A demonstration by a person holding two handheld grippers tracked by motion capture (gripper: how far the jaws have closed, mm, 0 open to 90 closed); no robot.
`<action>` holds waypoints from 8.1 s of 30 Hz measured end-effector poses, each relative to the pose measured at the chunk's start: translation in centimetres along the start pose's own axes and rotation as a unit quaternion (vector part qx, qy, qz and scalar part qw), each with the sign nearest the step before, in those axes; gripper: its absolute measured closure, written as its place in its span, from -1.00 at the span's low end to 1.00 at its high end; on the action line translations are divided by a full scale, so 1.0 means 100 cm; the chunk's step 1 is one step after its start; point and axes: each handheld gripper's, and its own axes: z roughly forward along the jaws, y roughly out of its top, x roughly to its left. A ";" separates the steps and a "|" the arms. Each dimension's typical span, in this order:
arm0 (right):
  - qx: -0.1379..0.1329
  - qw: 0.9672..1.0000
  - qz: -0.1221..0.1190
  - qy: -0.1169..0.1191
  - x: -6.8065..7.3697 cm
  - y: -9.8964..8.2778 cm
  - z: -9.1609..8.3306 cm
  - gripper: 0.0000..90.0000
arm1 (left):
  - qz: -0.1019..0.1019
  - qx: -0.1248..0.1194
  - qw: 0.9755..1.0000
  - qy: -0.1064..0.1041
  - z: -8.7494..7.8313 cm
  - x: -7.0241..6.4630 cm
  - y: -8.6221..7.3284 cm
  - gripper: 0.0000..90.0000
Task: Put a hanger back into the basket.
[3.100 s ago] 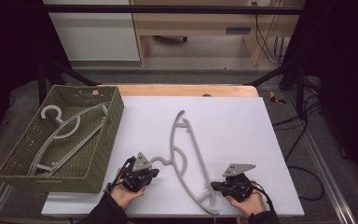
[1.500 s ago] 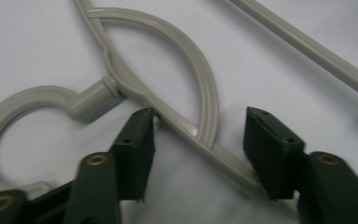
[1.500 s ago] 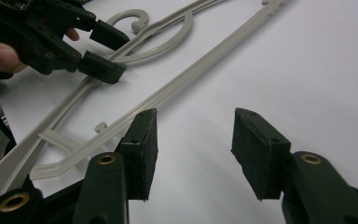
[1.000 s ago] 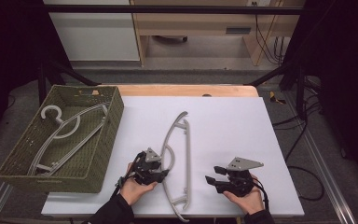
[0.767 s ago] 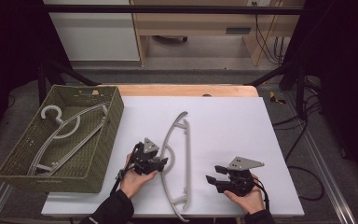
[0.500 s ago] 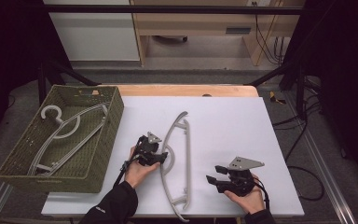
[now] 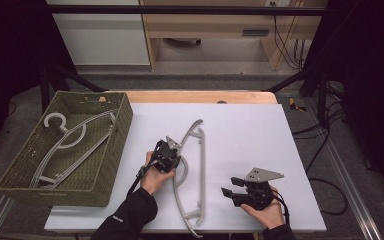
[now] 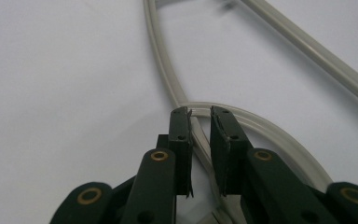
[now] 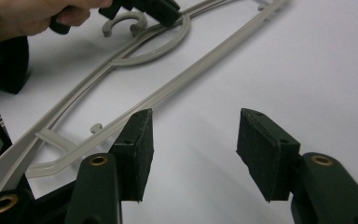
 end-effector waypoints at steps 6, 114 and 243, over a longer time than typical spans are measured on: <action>0.000 1.000 0.000 0.002 0.000 0.000 0.000 0.01 | -0.011 -0.008 1.000 -0.006 0.007 0.005 0.004 0.74; -0.079 0.995 0.025 -0.061 -0.028 0.009 -0.043 -0.82 | -0.048 0.031 0.996 -0.063 -0.082 0.021 -0.095 0.61; -0.109 0.988 0.026 -0.104 -0.038 0.009 -0.074 -0.95 | -0.082 -0.048 0.977 0.188 -0.278 0.217 -0.122 0.84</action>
